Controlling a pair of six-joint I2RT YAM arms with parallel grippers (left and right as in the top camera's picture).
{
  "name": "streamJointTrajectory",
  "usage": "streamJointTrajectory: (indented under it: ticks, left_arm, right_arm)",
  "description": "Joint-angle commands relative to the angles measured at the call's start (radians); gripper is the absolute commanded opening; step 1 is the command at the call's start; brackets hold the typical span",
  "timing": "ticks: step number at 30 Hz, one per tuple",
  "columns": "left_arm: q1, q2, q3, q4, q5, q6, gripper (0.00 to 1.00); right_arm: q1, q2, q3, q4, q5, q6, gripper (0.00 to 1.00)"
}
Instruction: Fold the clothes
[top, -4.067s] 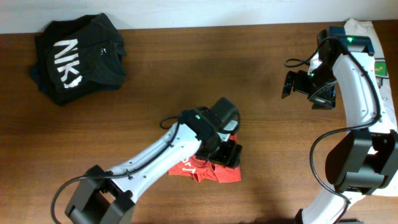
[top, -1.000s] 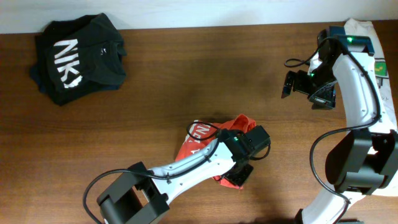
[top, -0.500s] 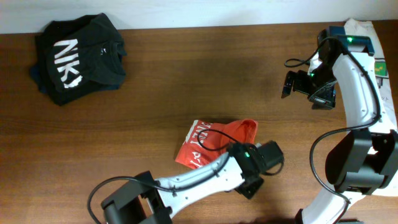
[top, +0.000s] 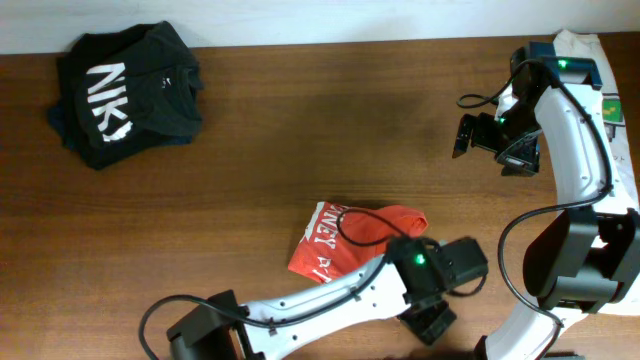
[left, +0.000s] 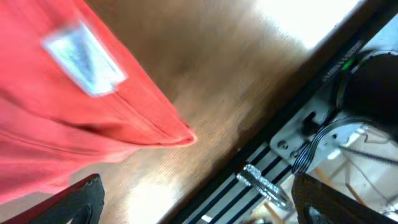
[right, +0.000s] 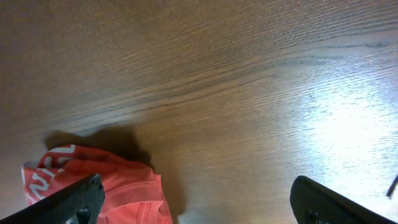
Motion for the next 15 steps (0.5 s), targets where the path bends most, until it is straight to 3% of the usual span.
streamJointTrajectory:
  ticks: [1,3,6,10,15]
  left_arm:
    - [0.093,-0.025,0.08,-0.017,-0.122,0.021,0.85]
    - [0.155,0.013,0.072,0.017,-0.107,0.027,0.72]
    - [0.166,0.135,0.072,0.103,-0.033,0.062,0.41]
    - [0.166,0.264,0.072,0.183,0.095,0.062,0.27]
    - [0.16,0.29,0.144,0.139,0.109,0.063,0.26]
  right_arm:
    - [0.006,-0.007,0.01,0.0,-0.002,-0.008,0.99]
    - [0.006,-0.007,0.009,0.0,-0.002,-0.007,0.99]
    - [0.006,-0.007,0.01,0.0,-0.002,-0.007,0.99]
    - [0.006,-0.007,0.01,0.0,-0.002,-0.007,0.99]
    - [0.006,-0.007,0.01,0.0,-0.002,-0.007,0.99]
